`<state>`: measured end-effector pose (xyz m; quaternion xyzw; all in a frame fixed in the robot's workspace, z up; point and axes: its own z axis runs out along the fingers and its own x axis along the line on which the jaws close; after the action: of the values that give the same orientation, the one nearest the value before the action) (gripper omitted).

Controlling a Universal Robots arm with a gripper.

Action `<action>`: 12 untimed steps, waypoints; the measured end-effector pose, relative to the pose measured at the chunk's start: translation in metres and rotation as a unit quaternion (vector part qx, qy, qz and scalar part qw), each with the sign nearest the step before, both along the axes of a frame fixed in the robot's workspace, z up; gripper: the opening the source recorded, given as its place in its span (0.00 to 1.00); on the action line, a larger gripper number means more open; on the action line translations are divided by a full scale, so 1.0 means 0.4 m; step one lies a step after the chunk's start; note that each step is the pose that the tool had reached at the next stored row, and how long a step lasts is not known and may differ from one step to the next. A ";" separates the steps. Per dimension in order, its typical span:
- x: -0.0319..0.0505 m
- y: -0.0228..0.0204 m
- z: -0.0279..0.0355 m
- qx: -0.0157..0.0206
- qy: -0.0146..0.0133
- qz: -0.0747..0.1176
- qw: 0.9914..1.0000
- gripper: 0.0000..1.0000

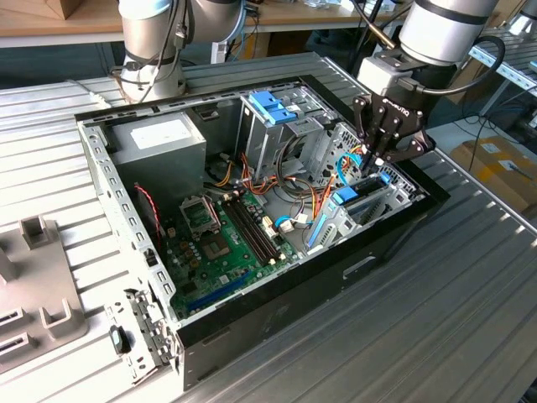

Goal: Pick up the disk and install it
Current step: 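Insert the first disk wire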

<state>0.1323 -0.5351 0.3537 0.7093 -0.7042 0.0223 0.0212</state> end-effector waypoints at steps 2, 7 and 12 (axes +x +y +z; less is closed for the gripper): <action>-0.004 0.000 0.000 0.000 -0.001 0.002 1.000 0.16; -0.012 0.000 0.000 0.000 -0.006 0.014 1.000 0.16; -0.018 0.000 0.003 0.000 -0.010 0.024 1.000 0.16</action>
<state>0.1249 -0.5352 0.3548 0.7255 -0.6874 0.0302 0.0132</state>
